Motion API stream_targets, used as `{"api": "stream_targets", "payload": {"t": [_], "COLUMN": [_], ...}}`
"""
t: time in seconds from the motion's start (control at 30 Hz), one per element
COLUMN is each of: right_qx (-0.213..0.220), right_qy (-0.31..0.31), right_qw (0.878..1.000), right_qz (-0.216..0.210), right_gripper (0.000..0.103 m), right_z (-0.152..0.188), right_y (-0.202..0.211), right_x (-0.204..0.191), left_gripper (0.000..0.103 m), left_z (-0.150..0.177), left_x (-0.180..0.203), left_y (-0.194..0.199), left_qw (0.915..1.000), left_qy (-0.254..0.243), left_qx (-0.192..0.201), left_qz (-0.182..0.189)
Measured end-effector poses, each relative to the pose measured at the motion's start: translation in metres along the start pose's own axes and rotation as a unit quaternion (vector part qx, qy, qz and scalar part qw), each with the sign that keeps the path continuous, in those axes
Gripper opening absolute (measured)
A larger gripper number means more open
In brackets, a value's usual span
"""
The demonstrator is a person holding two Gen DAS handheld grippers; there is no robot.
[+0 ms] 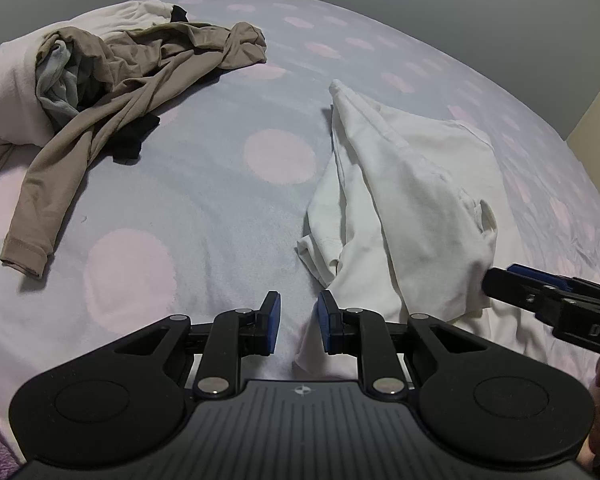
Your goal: Fold clothes
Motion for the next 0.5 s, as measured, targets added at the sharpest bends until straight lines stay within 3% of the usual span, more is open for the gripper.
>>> {"api": "stream_targets", "payload": {"t": [0.1, 0.5], "right_qx": [-0.006, -0.031], "right_qy": [0.015, 0.089], "right_qw": [1.000, 0.986], "right_qz": [-0.019, -0.134], "right_gripper": [0.043, 0.043], "right_z": [0.002, 0.022], "right_y": [-0.006, -0.004], "right_x": [-0.012, -0.069], "left_gripper": [0.017, 0.017], "left_z": [0.000, -0.004], "left_x": [-0.001, -0.016], "left_y": [0.002, 0.013], "left_qw": [1.0000, 0.9991], "left_qy": [0.002, 0.034], "left_qx": [0.003, 0.022], "left_qz": [-0.001, -0.011]}}
Point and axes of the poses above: each gripper's, at about its wrist camera, not at the fingertips, and y roughly against the way its jaws point, x to its right, z to its underside, the point moved 2 cm from there along -y, roughly the way its jaws point, and after that the axes turned 9 degrees about -y, right-handed, at the moved point
